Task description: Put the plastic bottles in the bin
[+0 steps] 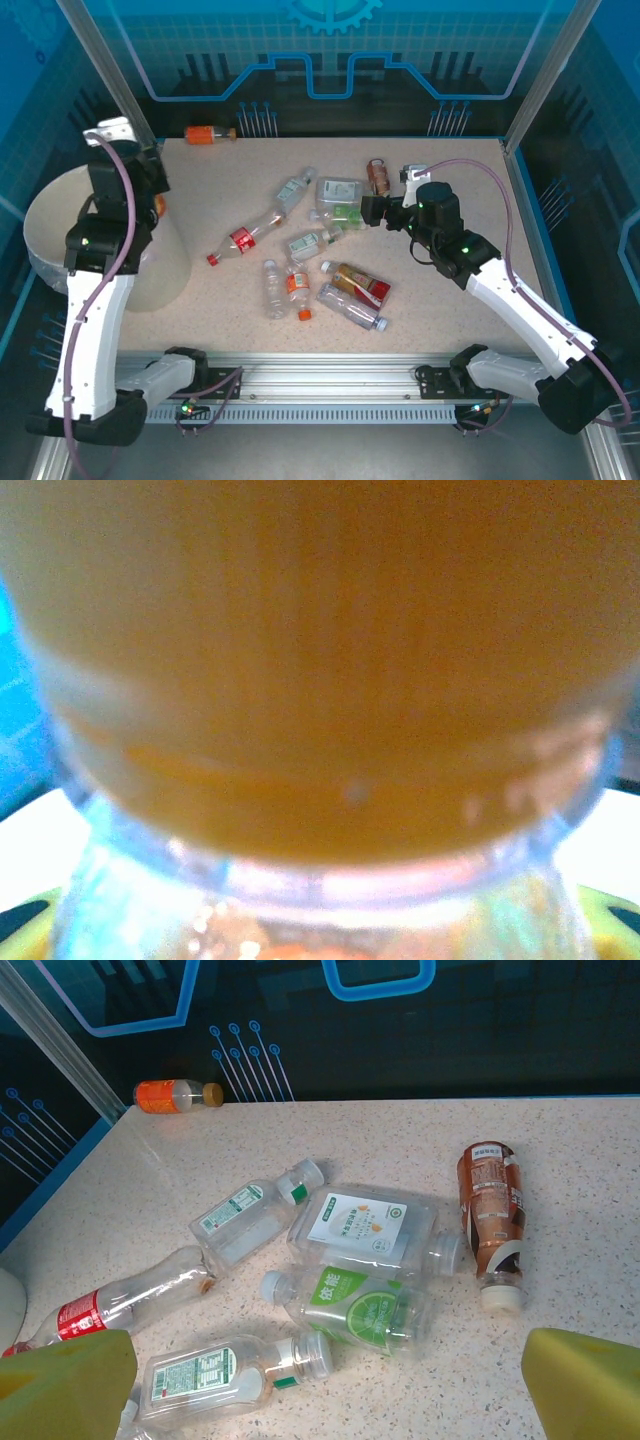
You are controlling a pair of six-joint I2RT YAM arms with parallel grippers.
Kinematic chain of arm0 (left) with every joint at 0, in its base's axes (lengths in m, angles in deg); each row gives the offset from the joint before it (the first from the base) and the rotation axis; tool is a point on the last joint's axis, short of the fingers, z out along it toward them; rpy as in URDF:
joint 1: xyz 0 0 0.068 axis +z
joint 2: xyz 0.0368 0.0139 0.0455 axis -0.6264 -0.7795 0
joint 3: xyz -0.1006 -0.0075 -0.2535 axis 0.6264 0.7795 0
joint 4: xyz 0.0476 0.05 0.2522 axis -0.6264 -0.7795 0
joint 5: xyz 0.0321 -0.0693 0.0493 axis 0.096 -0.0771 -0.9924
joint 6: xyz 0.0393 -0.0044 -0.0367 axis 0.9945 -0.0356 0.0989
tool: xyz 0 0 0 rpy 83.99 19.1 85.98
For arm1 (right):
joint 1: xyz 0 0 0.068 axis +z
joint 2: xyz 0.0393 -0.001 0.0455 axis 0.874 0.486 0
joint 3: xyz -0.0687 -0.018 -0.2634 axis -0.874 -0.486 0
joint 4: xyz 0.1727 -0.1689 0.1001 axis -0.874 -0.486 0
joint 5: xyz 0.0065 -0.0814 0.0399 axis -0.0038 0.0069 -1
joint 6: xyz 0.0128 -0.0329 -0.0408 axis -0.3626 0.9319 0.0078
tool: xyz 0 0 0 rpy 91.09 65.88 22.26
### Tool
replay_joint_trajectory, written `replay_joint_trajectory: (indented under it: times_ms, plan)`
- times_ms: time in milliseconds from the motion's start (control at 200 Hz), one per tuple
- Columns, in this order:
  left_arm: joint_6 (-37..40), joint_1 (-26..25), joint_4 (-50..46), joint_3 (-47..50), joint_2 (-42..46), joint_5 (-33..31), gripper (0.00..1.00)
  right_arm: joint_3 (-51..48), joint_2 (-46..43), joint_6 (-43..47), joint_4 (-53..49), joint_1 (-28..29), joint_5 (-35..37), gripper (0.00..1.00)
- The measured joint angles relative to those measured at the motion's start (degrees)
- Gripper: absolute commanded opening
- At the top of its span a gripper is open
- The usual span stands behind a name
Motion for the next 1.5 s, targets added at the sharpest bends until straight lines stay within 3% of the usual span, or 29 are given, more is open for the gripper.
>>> replay_joint_trajectory:
  times_ms: [225, 345, 430, 750, 955, 1256, 1501]
  plan:
    - [-0.9, 16.0, 0.5, 0.3, -1.9, 6.1, 0.53, 0.0, 0.0, -1.0, -0.4, 0.0, 0.3, 1.00]
    - [-4.4, 25.8, 2.3, 3.1, -3.3, 13.5, 0.51, 0.0, -0.3, -1.5, -1.5, 0.0, 1.2, 1.00]
    - [-6.7, 29.7, 4.7, 6.6, -4.1, 16.6, 0.52, 0.0, -0.7, -1.7, -2.3, -0.1, 1.4, 1.00]
    - [-9.8, 30.7, 23.3, 23.1, -6.1, 20.9, 0.52, -1.6, -3.3, -2.6, -2.3, -0.3, 1.6, 1.00]
    - [-11.2, 30.7, 33.9, 28.0, -7.9, 21.7, 0.56, -2.6, -3.5, -2.6, -2.6, -0.4, 1.6, 1.00]
    - [-13.3, 30.8, 42.2, 32.9, -8.9, 26.0, 0.69, -3.8, -4.9, -2.6, -3.4, -0.4, 1.6, 1.00]
    - [-16.4, 30.8, 42.3, 32.7, -7.1, 26.5, 0.91, -4.5, -5.7, -2.8, -3.8, -0.4, 1.8, 1.00]
